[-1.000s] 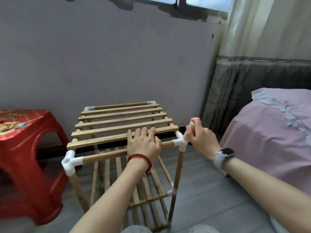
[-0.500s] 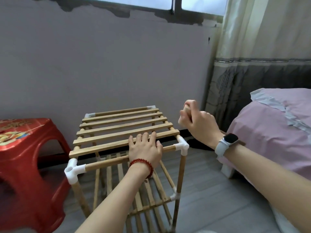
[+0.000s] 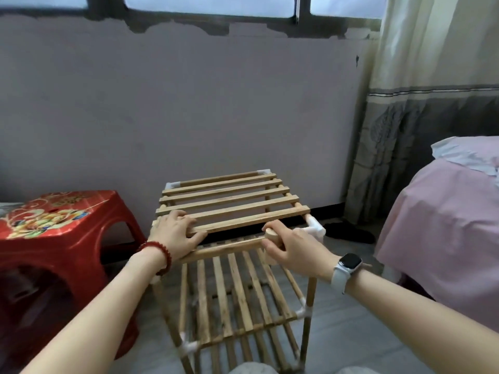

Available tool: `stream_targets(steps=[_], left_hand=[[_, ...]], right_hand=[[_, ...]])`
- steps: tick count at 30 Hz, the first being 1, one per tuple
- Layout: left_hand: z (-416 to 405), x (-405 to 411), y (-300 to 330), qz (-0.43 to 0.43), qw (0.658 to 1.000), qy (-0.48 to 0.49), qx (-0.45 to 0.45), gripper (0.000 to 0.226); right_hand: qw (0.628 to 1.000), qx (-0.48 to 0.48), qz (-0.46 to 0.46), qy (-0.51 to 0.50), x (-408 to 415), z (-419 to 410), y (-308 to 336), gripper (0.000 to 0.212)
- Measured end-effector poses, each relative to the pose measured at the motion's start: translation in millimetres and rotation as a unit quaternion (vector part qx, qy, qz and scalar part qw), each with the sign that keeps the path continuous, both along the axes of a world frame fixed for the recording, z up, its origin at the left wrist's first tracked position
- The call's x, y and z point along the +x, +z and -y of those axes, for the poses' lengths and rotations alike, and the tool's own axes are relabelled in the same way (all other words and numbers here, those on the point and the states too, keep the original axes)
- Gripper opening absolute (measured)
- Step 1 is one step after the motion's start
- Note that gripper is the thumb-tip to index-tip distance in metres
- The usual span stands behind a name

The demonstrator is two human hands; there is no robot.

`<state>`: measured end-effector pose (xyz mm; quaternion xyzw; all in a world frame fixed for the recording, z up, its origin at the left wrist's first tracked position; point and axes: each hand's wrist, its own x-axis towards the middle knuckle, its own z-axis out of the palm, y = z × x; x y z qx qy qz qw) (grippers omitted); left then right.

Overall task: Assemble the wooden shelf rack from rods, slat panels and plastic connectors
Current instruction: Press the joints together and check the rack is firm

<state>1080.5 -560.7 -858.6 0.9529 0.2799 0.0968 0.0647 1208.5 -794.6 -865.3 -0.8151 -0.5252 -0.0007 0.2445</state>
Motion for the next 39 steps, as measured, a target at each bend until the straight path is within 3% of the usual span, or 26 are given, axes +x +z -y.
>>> stream_targets(steps=[3,8,11,14,17,21,24,26,30,31,33,34,35,37,39], left_hand=[[-13.2,-19.9,-3.7,-0.012,1.000,0.002,0.014,0.043],[3.5,-14.4,-2.2,-0.030,0.997,-0.010,0.067,0.041],[33.8,1.9,8.2,-0.036,0.994,-0.072,0.071,0.038],[69.5,21.6,10.6,-0.021,0.981,-0.185,0.048,0.041],[98.9,43.6,2.5,-0.011,0.959,-0.276,0.059,0.048],[141.9,89.4,-7.9,-0.008,0.964,-0.260,0.049,0.055],[178.6,123.9,-15.8,-0.013,0.972,-0.228,0.046,0.055],[197.2,142.9,-20.3,-0.018,0.974,-0.218,0.062,0.057],[209.7,162.1,-22.0,-0.018,0.975,-0.213,0.060,0.059],[208.8,163.0,-22.2,-0.017,0.975,-0.213,0.063,0.059],[208.6,162.8,-24.3,-0.013,0.974,-0.216,0.067,0.059],[209.4,161.7,-26.7,-0.013,0.973,-0.218,0.070,0.058],[210.4,161.0,-28.4,-0.011,0.972,-0.220,0.076,0.058],[210.9,161.8,-27.6,-0.003,0.972,-0.220,0.082,0.057],[209.8,163.1,-28.0,0.006,0.971,-0.222,0.090,0.057]], right_hand=[[0.997,-0.003,0.080,0.019,-2.0,-11.6,-9.6,0.027],[0.993,-0.020,0.117,0.006,19.3,-1.8,-13.2,0.030],[0.987,-0.053,0.133,-0.078,54.9,10.4,-13.3,0.034],[0.971,-0.064,0.071,-0.221,93.3,23.6,-8.0,0.044],[0.965,0.011,-0.008,-0.262,108.9,41.8,1.7,0.041],[0.967,0.071,-0.027,-0.243,107.7,76.6,30.1,0.029],[0.970,0.080,-0.005,-0.229,101.2,96.4,56.9,0.017],[0.968,0.120,0.046,-0.218,92.0,109.0,82.1,0.021],[0.906,0.323,0.108,-0.250,88.0,130.5,87.0,0.031],[0.909,0.298,0.096,-0.274,88.4,133.4,70.8,0.030],[0.947,0.054,0.070,-0.310,85.0,133.4,29.1,0.028],[0.948,-0.051,0.076,-0.305,85.6,136.2,19.5,0.028],[0.948,-0.080,0.091,-0.296,89.5,139.4,22.9,0.028],[0.954,0.017,0.095,-0.283,96.1,140.3,52.3,0.026],[0.929,0.228,0.100,-0.274,99.0,137.1,73.7,0.025]])
